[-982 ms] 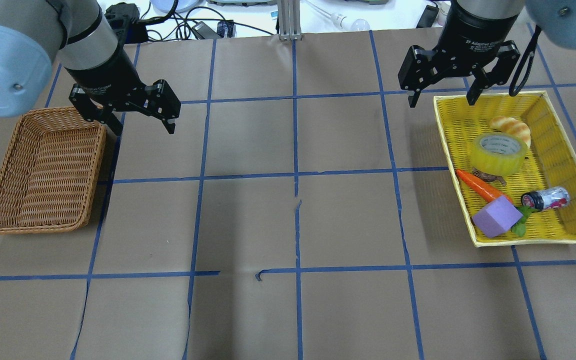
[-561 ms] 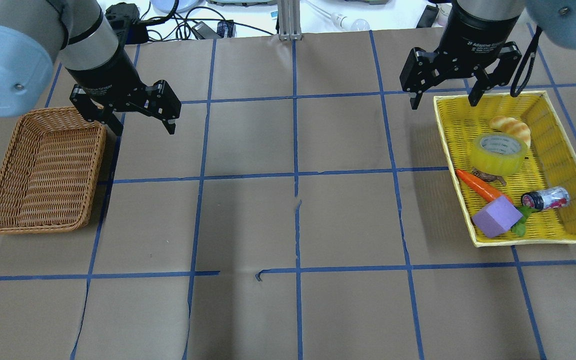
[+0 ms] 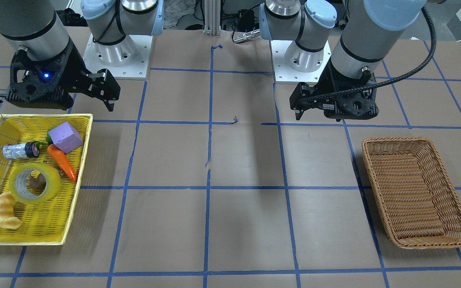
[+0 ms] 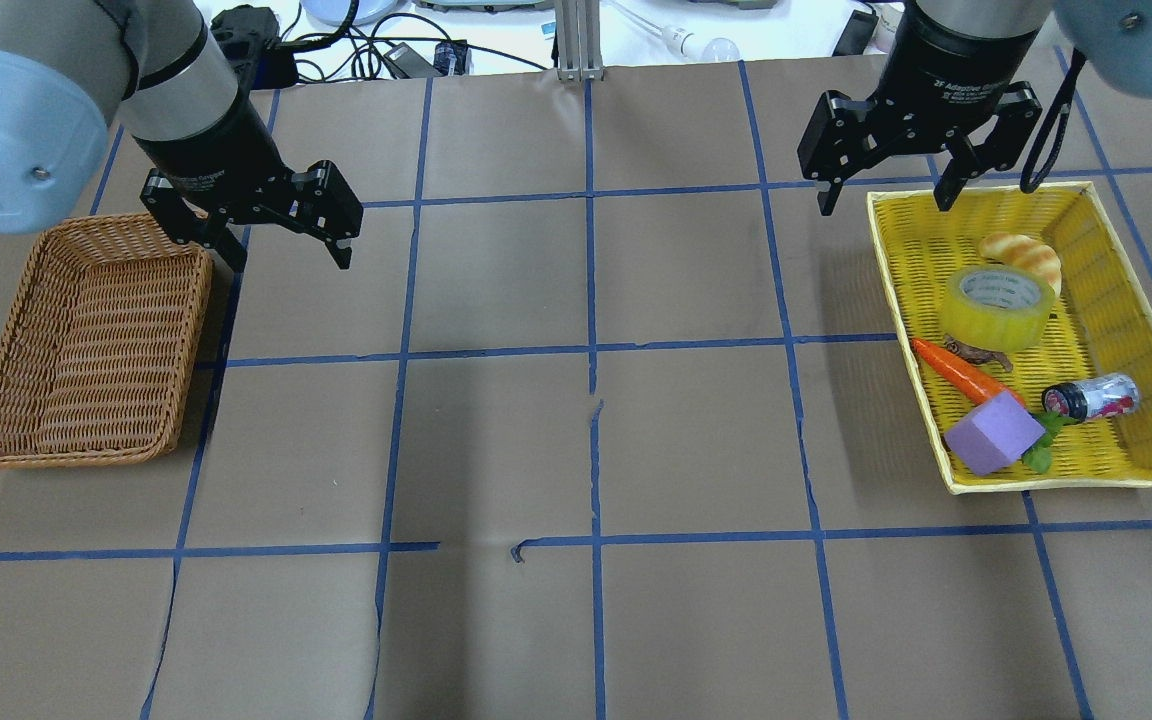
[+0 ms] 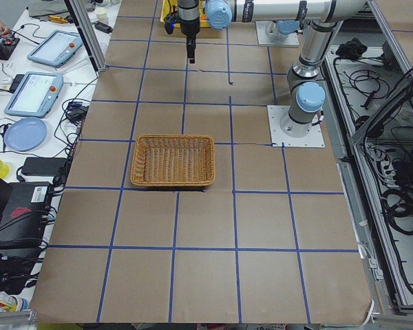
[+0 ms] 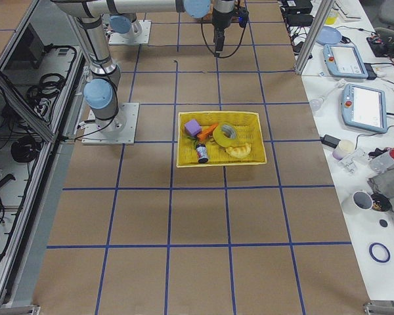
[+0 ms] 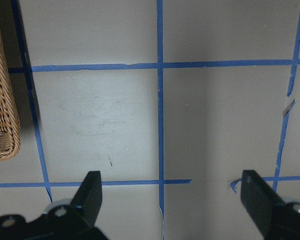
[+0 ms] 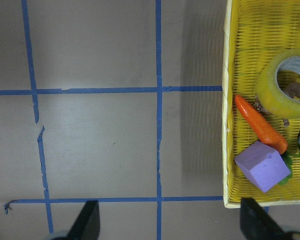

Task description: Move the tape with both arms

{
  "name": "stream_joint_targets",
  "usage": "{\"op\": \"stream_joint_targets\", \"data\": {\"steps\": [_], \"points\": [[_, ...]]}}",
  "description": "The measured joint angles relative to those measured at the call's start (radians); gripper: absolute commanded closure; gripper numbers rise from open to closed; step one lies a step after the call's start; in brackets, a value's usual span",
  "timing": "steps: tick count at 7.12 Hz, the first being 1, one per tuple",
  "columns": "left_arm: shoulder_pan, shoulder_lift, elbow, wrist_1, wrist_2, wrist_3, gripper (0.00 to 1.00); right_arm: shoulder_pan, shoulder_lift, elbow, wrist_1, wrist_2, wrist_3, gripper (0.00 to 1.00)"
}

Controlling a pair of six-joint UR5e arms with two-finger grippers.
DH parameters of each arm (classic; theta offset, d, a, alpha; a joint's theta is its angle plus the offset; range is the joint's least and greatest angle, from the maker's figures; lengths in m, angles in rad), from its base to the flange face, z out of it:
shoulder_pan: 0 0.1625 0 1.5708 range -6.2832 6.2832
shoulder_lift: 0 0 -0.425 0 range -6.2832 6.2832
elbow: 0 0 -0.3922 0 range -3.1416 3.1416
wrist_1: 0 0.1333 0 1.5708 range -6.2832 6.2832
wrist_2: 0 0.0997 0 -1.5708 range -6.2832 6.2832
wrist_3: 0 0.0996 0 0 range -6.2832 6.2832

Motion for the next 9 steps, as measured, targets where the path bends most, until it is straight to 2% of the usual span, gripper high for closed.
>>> {"op": "stream_joint_targets", "data": {"steps": [3, 5, 8, 9], "points": [[0.0, -0.002, 0.0, 0.001, -0.005, 0.0, 0.0, -0.09, 0.022, 0.007, -0.004, -0.007, -0.067, 0.0], [0.0, -0.006, -0.004, 0.003, -0.005, 0.0, 0.0, -0.21, 0.031, 0.036, -0.043, -0.005, -0.331, 0.0], [0.003, -0.011, -0.009, 0.009, -0.004, 0.0, 0.0, -0.315, 0.093, 0.205, -0.346, -0.005, -0.767, 0.0], [0.004, -0.012, -0.01, 0.01, -0.003, 0.0, 0.0, -0.325, 0.127, 0.253, -0.432, -0.009, -0.855, 0.0]]}}
